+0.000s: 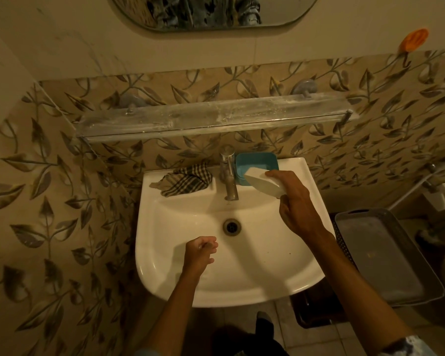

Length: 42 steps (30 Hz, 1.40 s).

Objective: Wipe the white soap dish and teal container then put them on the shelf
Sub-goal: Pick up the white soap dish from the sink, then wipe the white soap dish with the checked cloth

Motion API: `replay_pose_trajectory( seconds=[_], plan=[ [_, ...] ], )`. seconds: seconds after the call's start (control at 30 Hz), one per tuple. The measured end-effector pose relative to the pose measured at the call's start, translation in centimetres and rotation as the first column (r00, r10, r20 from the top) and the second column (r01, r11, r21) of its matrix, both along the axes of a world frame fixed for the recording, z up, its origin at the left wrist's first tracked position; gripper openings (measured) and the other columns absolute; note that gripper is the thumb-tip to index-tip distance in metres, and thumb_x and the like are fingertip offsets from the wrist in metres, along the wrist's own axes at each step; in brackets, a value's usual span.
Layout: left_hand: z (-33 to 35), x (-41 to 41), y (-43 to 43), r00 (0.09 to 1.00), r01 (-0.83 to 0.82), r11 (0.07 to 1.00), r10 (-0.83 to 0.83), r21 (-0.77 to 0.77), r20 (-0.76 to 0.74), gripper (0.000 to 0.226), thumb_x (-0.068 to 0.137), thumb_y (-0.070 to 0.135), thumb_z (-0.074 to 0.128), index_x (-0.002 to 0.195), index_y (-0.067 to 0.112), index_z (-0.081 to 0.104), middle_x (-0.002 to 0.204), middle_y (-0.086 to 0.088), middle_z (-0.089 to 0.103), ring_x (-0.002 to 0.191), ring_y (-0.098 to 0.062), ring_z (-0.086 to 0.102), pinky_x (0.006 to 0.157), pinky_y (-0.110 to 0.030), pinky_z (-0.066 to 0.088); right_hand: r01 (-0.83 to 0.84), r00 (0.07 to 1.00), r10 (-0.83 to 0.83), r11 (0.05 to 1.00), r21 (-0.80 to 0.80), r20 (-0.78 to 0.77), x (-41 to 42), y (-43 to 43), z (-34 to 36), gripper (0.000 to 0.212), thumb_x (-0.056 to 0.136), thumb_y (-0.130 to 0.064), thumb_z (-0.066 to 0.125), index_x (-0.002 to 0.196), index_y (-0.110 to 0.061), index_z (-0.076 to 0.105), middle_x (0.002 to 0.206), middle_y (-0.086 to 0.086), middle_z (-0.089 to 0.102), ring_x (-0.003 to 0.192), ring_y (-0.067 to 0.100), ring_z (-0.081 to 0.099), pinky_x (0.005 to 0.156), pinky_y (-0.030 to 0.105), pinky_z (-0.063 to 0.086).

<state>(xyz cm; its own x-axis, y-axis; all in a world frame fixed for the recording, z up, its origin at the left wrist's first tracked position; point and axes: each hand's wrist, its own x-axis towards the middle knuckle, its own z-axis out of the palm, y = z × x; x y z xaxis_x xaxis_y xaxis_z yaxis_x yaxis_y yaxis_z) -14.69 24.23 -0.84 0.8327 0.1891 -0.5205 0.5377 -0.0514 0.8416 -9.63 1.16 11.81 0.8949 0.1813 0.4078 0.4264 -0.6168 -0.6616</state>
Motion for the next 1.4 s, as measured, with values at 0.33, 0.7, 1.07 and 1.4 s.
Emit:
replay_pose_trajectory(
  seconds=[0.33,0.7,1.07,1.4],
  plan=[
    [-0.9,0.2,0.4,0.999,0.023,1.0,-0.022,0.013,-0.029,0.016,0.091,0.009,0.054,0.102,0.01,0.066,0.094,-0.009,0.07,0.091,-0.023,0.066,0.072,-0.035,0.056,0.007,0.999,-0.009,0.999,-0.037,-0.049,-0.7,0.2,-0.8,0.043,0.086,0.002,0.046,0.128,-0.001,0.052,0.128,0.024,0.051,0.117,0.036,0.052,0.097,0.046,0.049],
    [-1.1,0.9,0.2,0.998,0.043,0.999,-0.042,0.014,-0.037,0.016,0.089,0.01,0.056,0.099,0.011,0.068,0.094,-0.009,0.07,0.09,-0.021,0.067,0.07,-0.033,0.056,0.06,0.997,-0.061,0.998,-0.016,-0.055,-0.7,-0.1,-2.3,0.044,0.085,0.009,0.054,0.128,0.0,0.053,0.127,0.026,0.053,0.116,0.039,0.053,0.099,0.051,0.049],
    [-2.0,1.6,-0.1,0.996,0.052,0.999,-0.051,0.014,-0.072,0.015,0.089,0.009,0.056,0.096,0.015,0.068,0.093,-0.007,0.07,0.089,-0.02,0.066,0.067,-0.03,0.054,0.191,0.981,-0.179,0.963,0.189,-0.079,-0.4,-1.0,-5.0,0.051,0.079,0.007,0.05,0.13,0.002,0.048,0.127,0.019,0.053,0.114,0.027,0.051,0.087,0.052,0.054],
    [0.9,9.6,1.7,0.955,0.031,0.788,-0.205,0.615,0.214,0.026,0.086,-0.001,0.056,0.109,0.007,0.063,0.117,-0.014,0.06,0.11,-0.028,0.057,0.094,-0.035,0.047,0.654,0.688,0.096,0.348,0.672,-0.719,-0.1,-1.1,-8.8,0.062,0.086,0.015,0.048,0.136,-0.021,0.042,0.14,0.012,0.036,0.122,0.04,0.046,0.072,0.046,0.059]
  ],
)
